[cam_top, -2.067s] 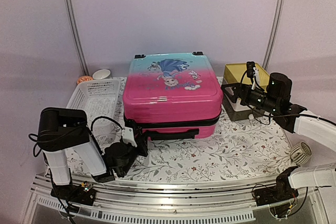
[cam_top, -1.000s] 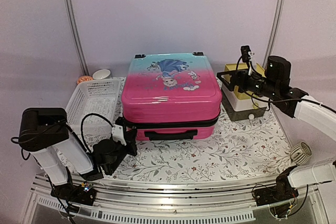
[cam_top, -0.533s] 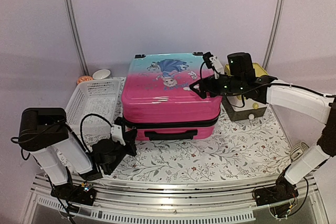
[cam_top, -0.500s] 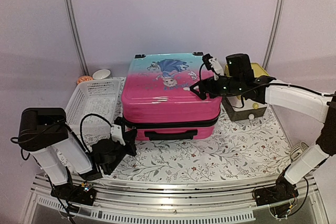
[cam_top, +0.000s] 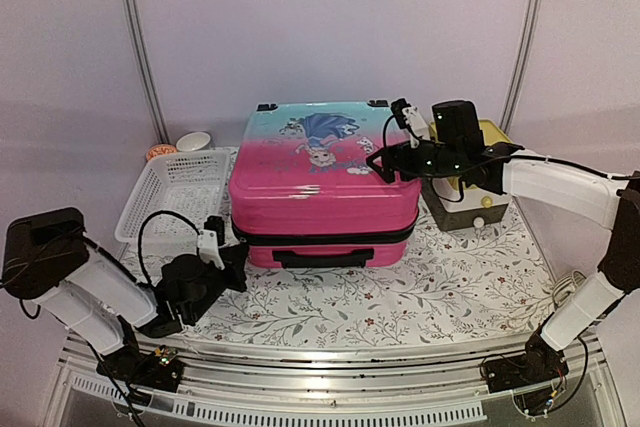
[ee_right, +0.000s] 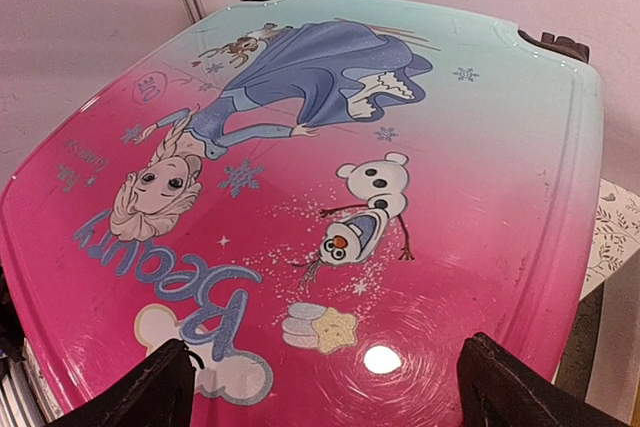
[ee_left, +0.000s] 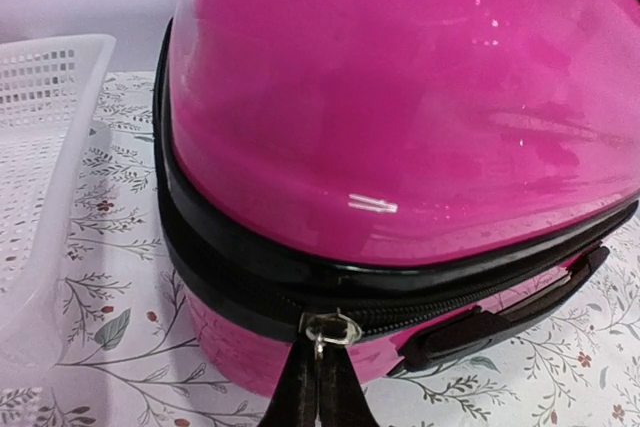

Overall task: Open, take out, and arrange the luggage
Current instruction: Adjust the luggage at the center of the board.

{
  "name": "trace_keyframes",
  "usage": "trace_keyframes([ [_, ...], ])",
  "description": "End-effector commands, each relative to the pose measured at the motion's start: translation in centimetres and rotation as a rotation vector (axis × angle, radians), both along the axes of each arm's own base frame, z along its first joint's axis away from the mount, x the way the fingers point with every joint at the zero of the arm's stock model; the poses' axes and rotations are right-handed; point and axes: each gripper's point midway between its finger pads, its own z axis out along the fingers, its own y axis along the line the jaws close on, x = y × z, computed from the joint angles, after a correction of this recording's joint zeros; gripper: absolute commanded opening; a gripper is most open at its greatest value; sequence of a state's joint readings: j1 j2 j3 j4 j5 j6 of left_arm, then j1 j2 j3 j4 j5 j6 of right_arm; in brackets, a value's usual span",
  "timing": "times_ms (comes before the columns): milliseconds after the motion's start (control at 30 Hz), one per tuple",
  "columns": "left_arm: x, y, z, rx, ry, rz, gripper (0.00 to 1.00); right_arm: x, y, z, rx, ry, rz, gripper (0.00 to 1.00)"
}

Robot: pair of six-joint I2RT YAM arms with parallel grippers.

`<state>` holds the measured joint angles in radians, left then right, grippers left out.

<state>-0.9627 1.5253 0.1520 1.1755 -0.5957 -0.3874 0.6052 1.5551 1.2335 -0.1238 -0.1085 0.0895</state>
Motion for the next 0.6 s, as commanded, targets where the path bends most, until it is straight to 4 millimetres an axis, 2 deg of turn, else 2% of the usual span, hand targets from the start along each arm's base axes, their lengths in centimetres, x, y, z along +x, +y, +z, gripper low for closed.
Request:
trace_keyframes([
  [0,0.8,3.5,-0.9,0.047,0.058,0.106,0.0,-0.7,-1.4,-5.3,-0.094,0.158,-0.032,0.93],
  [200,1.1,5.4,-1.0,0.066,0.138,0.117,0.0,-0.4,-2.2,-5.6,-0.117,0.162,-0.057,0.94],
  [333,1.7,6.4,0.1,0.037,0.164,0.098,0.0,-0.3,-2.5,-5.5,-0.116,0.164,-0.07,0.94],
  [567,2.6,5.6,0.7,0.079,0.194,-0.005,0.0,-0.5,-2.2,-5.6,-0.114,0.172,-0.05,0.94],
])
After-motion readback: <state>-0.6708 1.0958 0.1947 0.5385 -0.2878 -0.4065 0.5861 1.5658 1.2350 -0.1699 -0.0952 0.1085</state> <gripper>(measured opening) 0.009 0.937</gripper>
